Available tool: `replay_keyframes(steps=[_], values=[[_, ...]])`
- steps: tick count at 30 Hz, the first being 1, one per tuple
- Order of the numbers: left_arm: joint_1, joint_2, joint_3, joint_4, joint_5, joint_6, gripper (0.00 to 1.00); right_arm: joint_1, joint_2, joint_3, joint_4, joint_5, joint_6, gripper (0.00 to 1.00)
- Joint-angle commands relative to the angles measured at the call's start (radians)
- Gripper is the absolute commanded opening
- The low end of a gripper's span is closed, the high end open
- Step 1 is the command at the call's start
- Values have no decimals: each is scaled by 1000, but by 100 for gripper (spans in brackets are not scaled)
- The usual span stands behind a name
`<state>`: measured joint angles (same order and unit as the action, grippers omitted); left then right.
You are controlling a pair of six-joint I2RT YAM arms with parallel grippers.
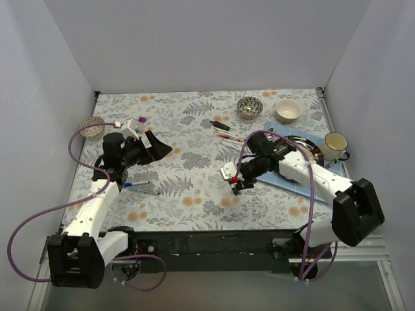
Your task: Open the pen caps
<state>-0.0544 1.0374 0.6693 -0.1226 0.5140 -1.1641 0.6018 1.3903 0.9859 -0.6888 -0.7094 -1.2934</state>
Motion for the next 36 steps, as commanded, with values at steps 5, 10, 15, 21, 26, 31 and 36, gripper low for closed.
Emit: replay_keyframes(steps=[5,10,15,21,26,31,36], values=[[-1,-36,16,3,24,9,98,89,65,57,-26,208,-29,54],[-1,-40,18,3,27,7,98,89,143,108,12,319,52,54],[-1,-48,18,5,34,7,98,89,223,123,52,381,184,51],[-1,-51,15,6,40,7,98,90,263,168,68,392,226,46],[-1,-54,15,6,41,6,98,90,241,156,-23,297,-51,43],[-1,-54,15,8,38,6,98,90,257,123,-101,338,-299,45],[-1,-54,13,8,35,6,98,90,311,191,-164,395,-374,45]])
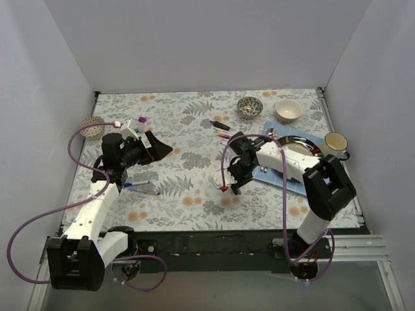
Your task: Open the pen caps
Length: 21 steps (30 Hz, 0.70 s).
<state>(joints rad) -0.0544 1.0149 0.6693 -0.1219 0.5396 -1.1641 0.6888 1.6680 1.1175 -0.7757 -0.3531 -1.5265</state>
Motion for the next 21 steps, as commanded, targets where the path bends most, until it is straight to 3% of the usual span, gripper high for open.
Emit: replay_keyframes(steps=[1,21], values=[[-1,-32,13,7,10,6,98,3,39,68,-80,46,-150,45],[-1,-30,13,7,11,6,98,31,136,116,-99,45,-170,43]])
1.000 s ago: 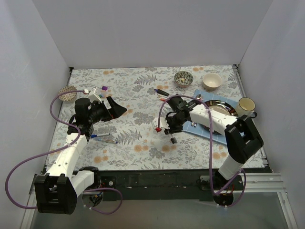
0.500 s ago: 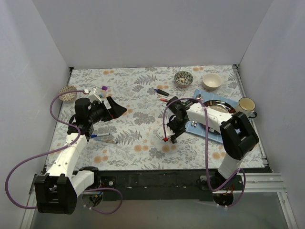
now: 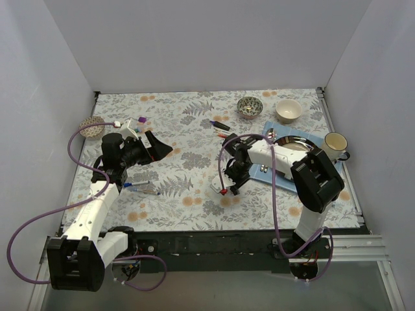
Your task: Open the pen caps
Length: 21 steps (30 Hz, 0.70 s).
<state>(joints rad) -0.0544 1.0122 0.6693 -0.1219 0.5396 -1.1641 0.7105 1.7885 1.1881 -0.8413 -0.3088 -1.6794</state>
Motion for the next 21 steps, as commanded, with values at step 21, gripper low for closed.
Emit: replay_keyframes(steps=[21], values=[[-1,-32,12,10,16,4,98,27,178,148,34,-1,277,37]])
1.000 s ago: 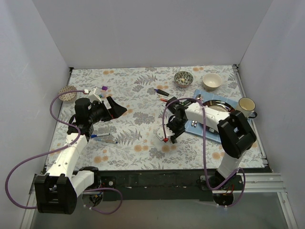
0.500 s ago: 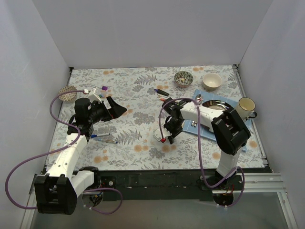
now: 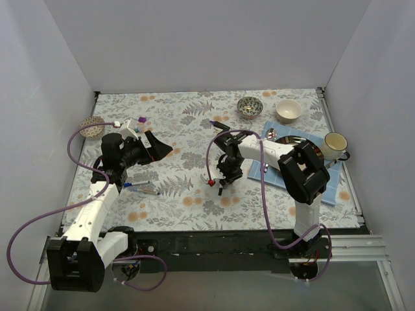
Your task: Open the pen caps
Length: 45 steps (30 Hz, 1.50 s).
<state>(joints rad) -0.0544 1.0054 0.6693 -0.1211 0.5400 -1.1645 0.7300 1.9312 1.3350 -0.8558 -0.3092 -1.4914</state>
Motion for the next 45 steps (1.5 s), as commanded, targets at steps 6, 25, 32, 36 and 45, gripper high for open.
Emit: replay_keyframes(steps=[6,25,32,36,45], values=[[-1,-24,12,11,20,5,98,2,23,-51,61,67,59,41],[-1,-13,9,15,28,2,98,-35,-35,-120,109,-42,105,1],[-1,60,-77,261,289,-209,98,-50,-152,-143,175,-192,215,1],[-5,136,-222,504,388,-427,98,-58,-201,-165,219,-241,296,1],[-232,137,-267,627,140,-494,96,-141,-264,-148,294,-433,551,1]])
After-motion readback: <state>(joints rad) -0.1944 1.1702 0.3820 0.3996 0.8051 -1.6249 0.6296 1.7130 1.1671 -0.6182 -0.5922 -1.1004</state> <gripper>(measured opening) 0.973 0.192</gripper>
